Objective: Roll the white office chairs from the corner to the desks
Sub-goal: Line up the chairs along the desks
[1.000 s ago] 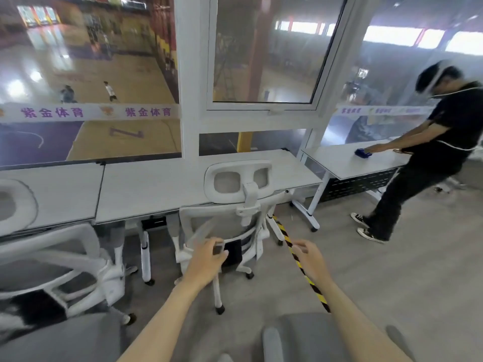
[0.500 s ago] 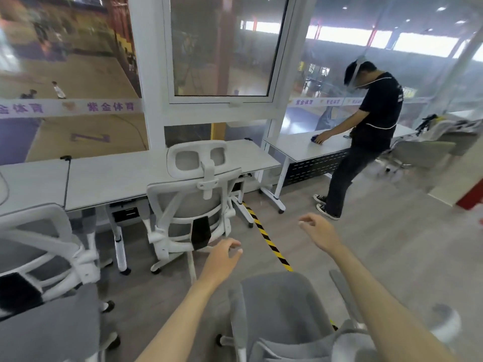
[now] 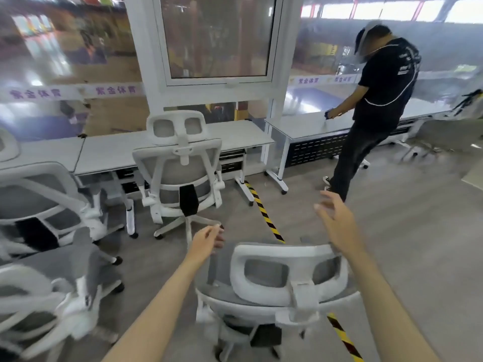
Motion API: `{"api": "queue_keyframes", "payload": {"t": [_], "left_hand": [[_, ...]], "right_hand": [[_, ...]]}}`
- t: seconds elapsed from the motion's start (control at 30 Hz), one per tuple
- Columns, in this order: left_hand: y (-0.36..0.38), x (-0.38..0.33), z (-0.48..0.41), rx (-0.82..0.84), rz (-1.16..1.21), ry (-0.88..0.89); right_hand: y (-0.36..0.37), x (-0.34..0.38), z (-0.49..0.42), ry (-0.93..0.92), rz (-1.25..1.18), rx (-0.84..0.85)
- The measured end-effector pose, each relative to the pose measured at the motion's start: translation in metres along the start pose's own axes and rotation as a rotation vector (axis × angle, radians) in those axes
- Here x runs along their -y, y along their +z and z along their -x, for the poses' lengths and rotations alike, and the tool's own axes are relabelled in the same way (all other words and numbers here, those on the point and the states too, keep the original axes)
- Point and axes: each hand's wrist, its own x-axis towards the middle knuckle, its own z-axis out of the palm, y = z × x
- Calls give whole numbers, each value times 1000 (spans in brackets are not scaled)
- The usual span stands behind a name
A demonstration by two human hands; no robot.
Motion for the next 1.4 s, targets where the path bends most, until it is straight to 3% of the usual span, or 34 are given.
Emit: {"api": "queue_keyframes", "payload": {"t": [0.13, 0.2, 0.27, 0.33, 0.43, 0.63, 0.83, 1.1, 1.2, 1.4], "left_hand": [[23, 13, 56, -53, -16, -145], [37, 21, 73, 1, -71, -131], [49, 31, 90, -9, -205, -84], [55, 41, 108, -98, -426, -80], [55, 54, 120, -148, -696, 42], [52, 90, 136, -295, -641, 146], [59, 98, 170, -493, -575, 128], [60, 60, 170, -828, -212, -171], [44, 55, 162, -938, -234, -218], [-5, 82, 124, -996, -344, -175]], "right_hand": [[-10, -57, 58, 220, -173, -129], [-10, -77, 77, 293, -254, -180], [-3, -95, 95, 382, -270, -119], [6, -106, 116, 371, -207, -75], [18, -110, 133, 267, -115, -151], [31, -107, 136, 242, -1, -182], [44, -112, 137, 190, 28, -135], [88, -90, 131, 181, -6, -108], [106, -73, 129, 171, -1, -109], [148, -42, 118, 133, 18, -140]]}}
